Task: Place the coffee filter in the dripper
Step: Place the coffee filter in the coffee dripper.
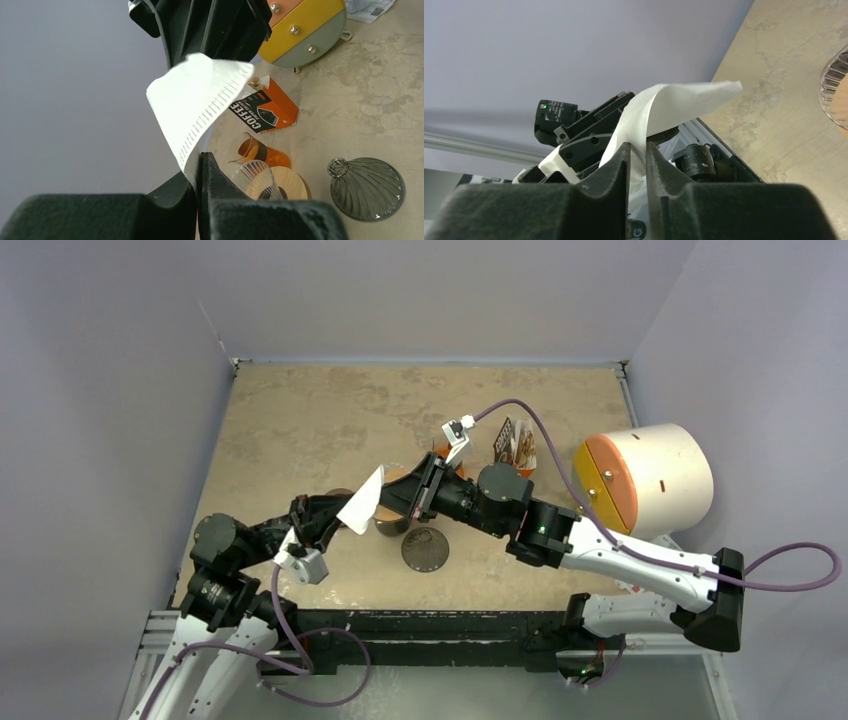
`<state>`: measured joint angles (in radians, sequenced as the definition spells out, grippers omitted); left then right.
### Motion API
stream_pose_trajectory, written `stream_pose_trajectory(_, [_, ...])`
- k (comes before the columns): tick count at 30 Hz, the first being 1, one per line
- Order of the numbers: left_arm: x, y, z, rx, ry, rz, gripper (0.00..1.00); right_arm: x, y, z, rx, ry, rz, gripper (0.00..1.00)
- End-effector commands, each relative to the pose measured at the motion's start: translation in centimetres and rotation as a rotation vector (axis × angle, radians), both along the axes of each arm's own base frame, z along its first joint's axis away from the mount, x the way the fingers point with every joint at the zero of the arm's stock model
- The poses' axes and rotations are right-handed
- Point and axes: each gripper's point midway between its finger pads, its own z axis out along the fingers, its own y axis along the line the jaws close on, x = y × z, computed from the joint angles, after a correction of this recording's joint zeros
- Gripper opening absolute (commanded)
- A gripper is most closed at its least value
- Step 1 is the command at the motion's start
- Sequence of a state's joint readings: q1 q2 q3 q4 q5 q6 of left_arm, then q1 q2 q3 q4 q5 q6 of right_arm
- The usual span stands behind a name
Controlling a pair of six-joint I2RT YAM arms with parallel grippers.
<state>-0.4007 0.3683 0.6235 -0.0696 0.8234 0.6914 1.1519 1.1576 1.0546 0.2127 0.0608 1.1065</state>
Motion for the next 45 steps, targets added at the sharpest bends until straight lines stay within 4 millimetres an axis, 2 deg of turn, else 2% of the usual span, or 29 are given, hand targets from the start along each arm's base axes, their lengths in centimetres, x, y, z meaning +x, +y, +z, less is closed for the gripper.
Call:
stream_pose_trajectory(1, [-0.4,-0.3,-0.4,0.017,-0.016,-0.032,0.00,-0.4,-0.7,3.7,0.077,-0.042,-0.001,0.13])
stream_pose_trajectory(4, [-0.1,-0.4,-0.7,0.016,0.009,-0.026,0.00,-0.6,-1.1,4.0,0.082,-0.050,-0.001,0.00])
stream_pose_trajectory(11, [0.2,-0.8,-1.1,0.011,0.065,-0.043,0.00,-0.8,-2.5,3.5,0.073,-0.063,-0.019,0.00])
stream_pose_trajectory(14, [0.2,-0.8,-1.0,0.005,0.084,-0.047,0.05,-0.8,-3.4,3.0,0.056,-0.068,-0.040,0.00])
stream_pose_trajectory(19, [0.1,-1.0,-0.4,-0.011,0.122,-0.060,0.07,-0.8,-5.1,2.4,0.015,-0.086,-0.074,0.00])
stream_pose_trajectory(23, [-0.1,-1.2,-0.1,-0.019,0.180,-0.070,0.21,-0.5,-6.5,1.9,-0.055,-0.118,-0.110,0.00])
stream_pose_trajectory(25, [-0.2,-1.4,-0.1,-0.018,0.227,-0.086,0.46,-0.2,-7.5,1.3,-0.129,-0.150,-0.139,0.00])
stream_pose_trajectory(26, [-0.4,-1.5,-0.2,-0.011,0.250,-0.100,0.55,0.0,-8.0,1.1,-0.164,-0.165,-0.148,0.00])
stream_pose_trajectory(30, [-1.1,-2.0,-0.8,0.029,0.343,-0.154,0.71,0.4,-10.0,0.4,-0.313,-0.250,-0.174,0.00])
stream_pose_trajectory(32, [-1.0,-2.1,-0.7,0.012,0.408,-0.150,0.75,0.8,-11.1,0.3,-0.386,-0.290,-0.193,0.00])
stream_pose_trajectory(37, [1.5,-1.7,0.2,-0.151,0.669,-0.004,0.79,1.7,-13.3,0.1,-0.557,-0.383,-0.221,0.00])
stream_pose_trajectory(41, [2.7,-1.1,0.0,-0.175,0.854,0.105,0.82,2.1,-14.7,0.5,-0.673,-0.457,-0.217,0.00])
stream_pose_trajectory(43, [2.6,-1.6,0.4,-0.194,0.968,0.102,0.83,2.4,-15.3,0.7,-0.733,-0.500,-0.212,0.00])
stream_pose_trajectory(45, [1.5,-2.5,1.4,-0.208,1.058,0.021,0.83,2.7,-15.3,1.0,-0.788,-0.553,-0.192,0.00])
